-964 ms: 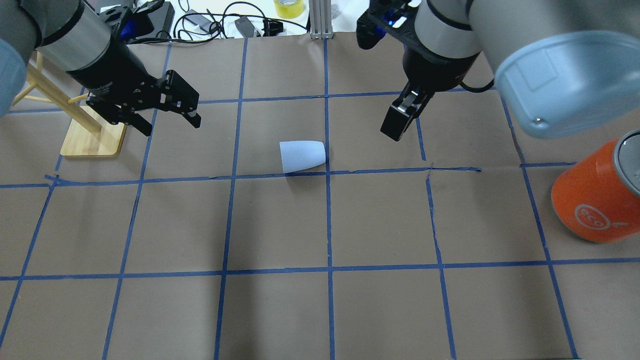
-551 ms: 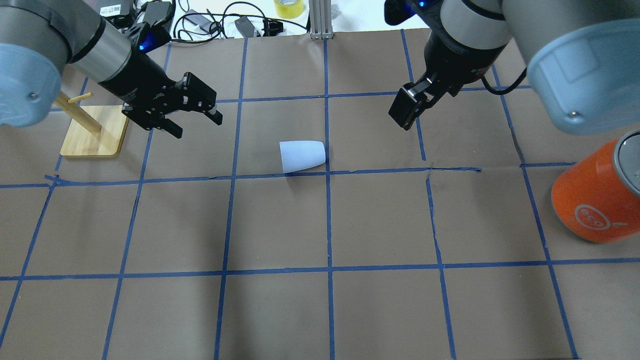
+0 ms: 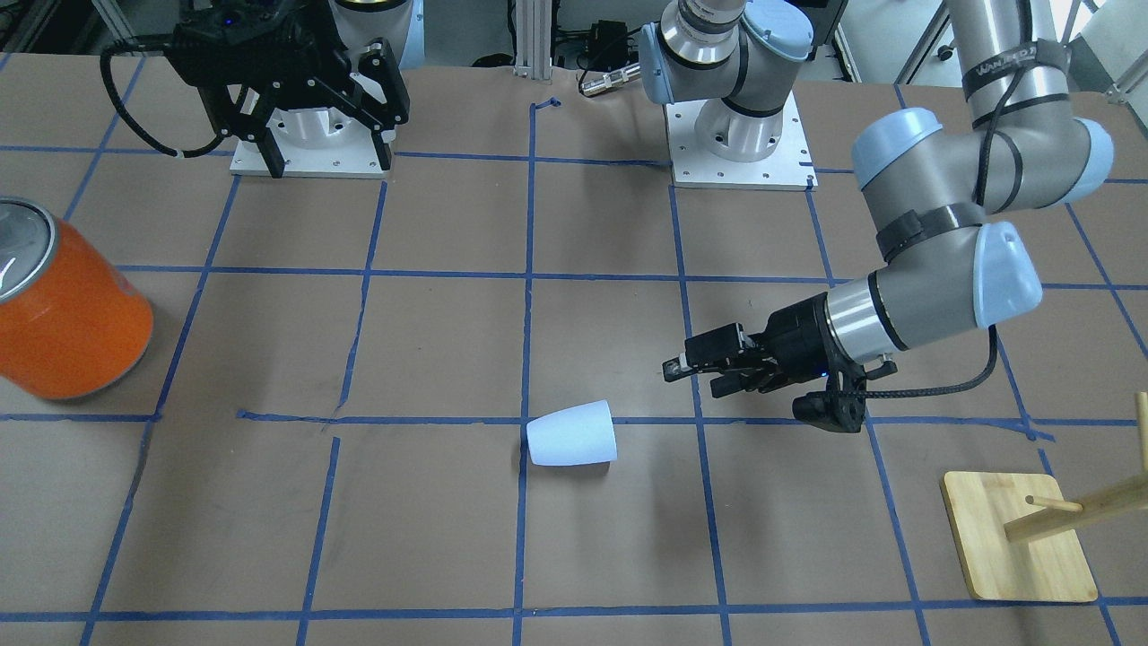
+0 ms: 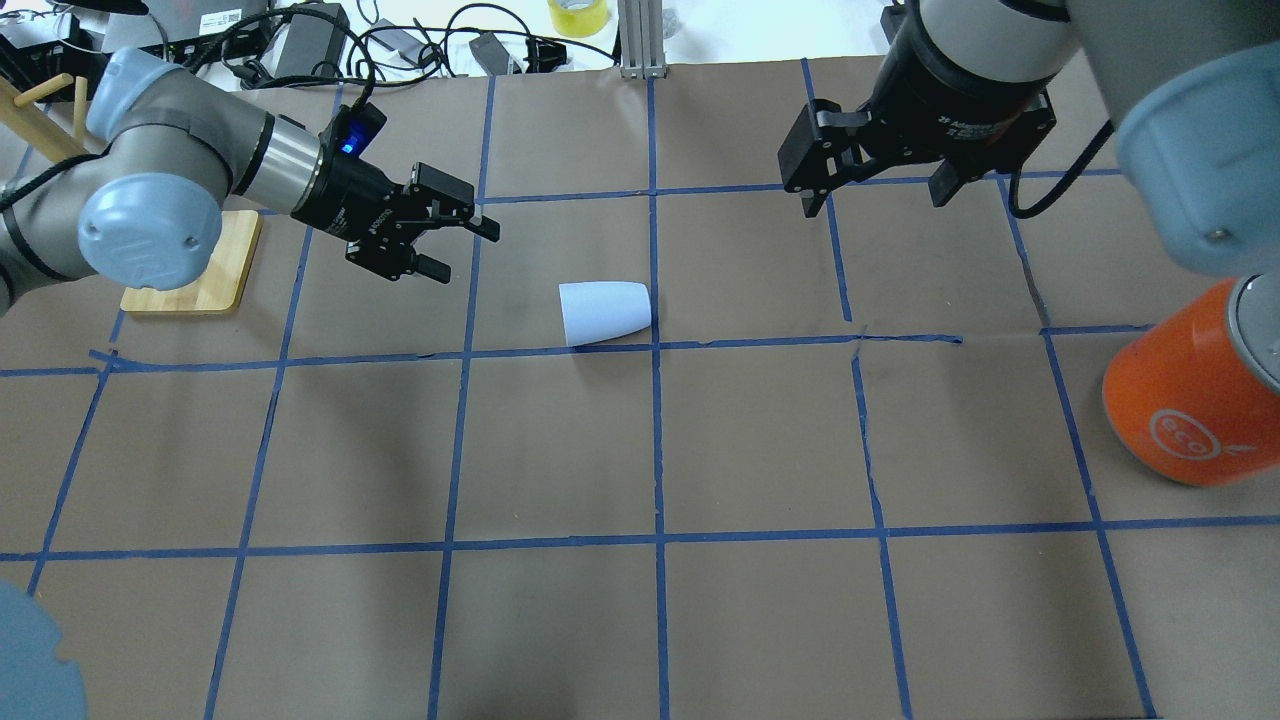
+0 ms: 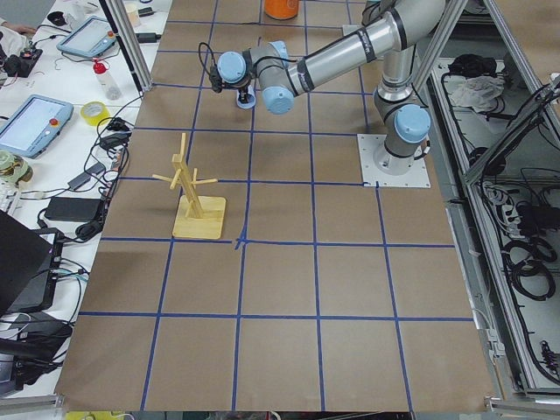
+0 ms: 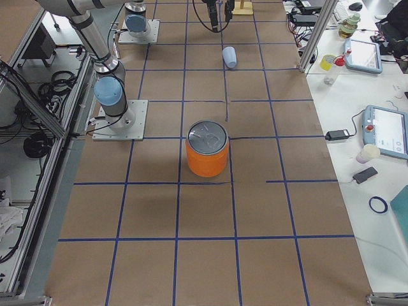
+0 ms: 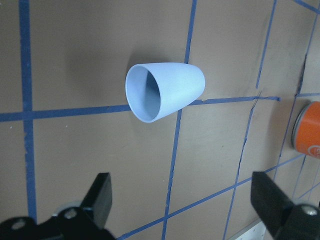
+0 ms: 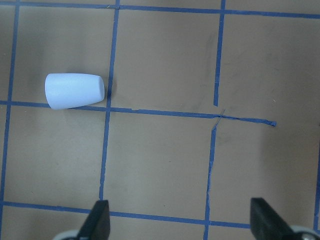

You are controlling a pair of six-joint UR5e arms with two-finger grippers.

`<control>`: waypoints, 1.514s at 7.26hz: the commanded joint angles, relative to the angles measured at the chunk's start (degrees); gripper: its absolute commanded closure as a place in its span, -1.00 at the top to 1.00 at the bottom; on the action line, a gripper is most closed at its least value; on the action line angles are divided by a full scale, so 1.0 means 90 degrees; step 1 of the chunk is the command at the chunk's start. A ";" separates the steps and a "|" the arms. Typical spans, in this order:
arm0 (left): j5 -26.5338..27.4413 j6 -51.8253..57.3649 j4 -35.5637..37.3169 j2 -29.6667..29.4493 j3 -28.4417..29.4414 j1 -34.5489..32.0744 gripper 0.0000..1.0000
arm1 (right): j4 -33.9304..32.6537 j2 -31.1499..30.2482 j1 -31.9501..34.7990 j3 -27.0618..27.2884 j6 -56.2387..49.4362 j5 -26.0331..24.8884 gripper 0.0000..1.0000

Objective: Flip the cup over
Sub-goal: 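Raise the right gripper away while the left gripper reaches toward the lying cup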

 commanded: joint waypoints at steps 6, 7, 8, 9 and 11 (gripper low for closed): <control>-0.1943 -0.0038 0.1645 -0.1518 -0.0547 -0.0258 0.96 | 0.0235 -0.0131 -0.0467 -0.0050 0.0141 -0.0323 1.00; -0.2382 -0.0086 0.1645 -0.1568 -0.0528 -0.0423 0.95 | 0.0642 -0.0208 -0.0457 -0.0080 0.0140 -0.0383 1.00; -0.2377 -0.0183 0.1645 -0.1578 -0.0537 -0.0473 0.93 | 0.0684 -0.0238 -0.0467 -0.0080 0.0111 -0.0335 1.00; -0.2376 -0.0194 0.1645 -0.1636 -0.0557 -0.0503 0.88 | 0.0646 -0.0219 -0.0467 -0.0080 0.0111 -0.0287 1.00; -0.2357 -0.0204 0.1645 -0.1714 -0.0547 -0.0562 0.74 | 0.0501 -0.0170 -0.0505 -0.0119 0.0101 -0.0286 1.00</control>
